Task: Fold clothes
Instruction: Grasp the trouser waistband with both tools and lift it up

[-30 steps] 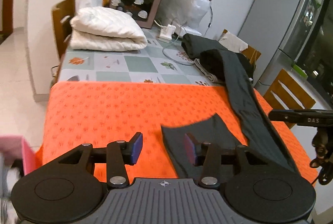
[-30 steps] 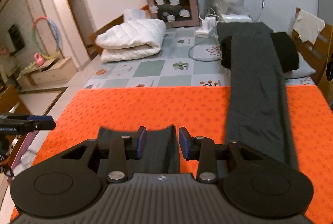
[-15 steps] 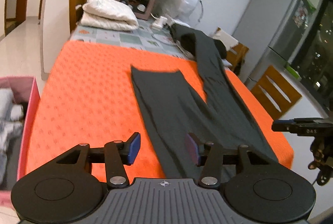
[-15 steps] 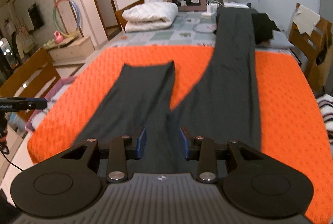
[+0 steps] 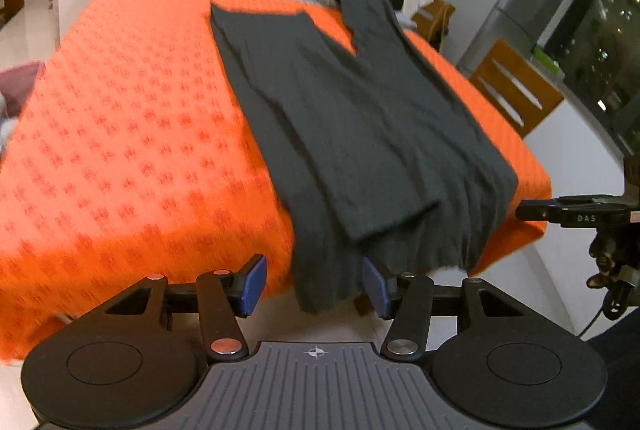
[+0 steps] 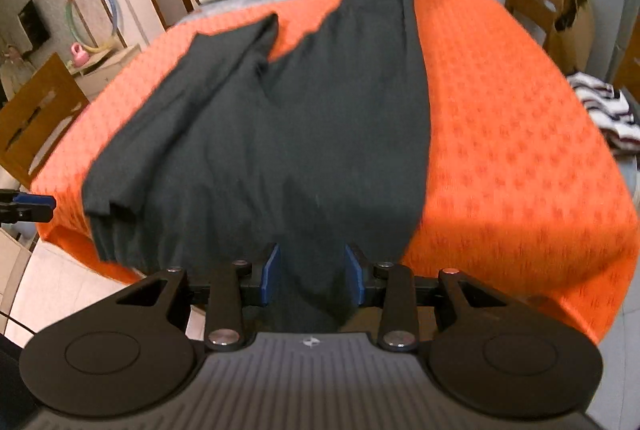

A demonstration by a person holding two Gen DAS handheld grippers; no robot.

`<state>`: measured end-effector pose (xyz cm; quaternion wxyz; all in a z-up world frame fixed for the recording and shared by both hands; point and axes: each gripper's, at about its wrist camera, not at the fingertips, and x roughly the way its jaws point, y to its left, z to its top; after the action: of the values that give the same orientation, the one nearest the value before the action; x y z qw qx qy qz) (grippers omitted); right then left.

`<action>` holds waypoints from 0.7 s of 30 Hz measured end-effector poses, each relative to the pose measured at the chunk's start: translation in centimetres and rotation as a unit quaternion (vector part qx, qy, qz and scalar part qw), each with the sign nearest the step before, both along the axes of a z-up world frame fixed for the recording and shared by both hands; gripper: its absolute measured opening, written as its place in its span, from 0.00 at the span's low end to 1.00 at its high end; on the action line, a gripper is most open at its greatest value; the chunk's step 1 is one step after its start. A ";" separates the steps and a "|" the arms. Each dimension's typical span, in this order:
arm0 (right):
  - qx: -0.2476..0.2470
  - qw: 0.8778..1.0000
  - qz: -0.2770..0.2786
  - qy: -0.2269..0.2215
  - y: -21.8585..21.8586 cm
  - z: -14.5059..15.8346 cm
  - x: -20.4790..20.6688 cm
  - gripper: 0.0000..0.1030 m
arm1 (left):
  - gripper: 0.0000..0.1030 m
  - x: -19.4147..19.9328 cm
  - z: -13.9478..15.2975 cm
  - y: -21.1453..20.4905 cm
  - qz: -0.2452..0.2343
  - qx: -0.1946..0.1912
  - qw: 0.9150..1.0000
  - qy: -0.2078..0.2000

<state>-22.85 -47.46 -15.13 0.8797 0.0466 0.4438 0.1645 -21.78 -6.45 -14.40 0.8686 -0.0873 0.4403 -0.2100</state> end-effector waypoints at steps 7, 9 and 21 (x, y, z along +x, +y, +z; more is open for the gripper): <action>0.035 0.999 0.018 0.026 -1.4 -5.3 -1.0 0.50 | 0.54 0.2 -4.2 -1.6 -0.030 -0.008 0.999 0.036; 0.057 0.998 0.026 0.029 -1.8 -6.5 -0.7 0.51 | 0.54 0.4 -4.9 -1.9 -0.040 -0.012 0.998 0.038; 0.153 0.987 0.036 0.041 -3.4 -11.4 1.1 0.62 | 0.59 2.8 -7.0 -1.2 -0.053 -0.072 0.995 0.051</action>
<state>-21.76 -50.90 -26.55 0.8366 0.1716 0.4504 0.2603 -18.94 -7.61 -21.43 0.8239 -0.1362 0.4722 -0.2824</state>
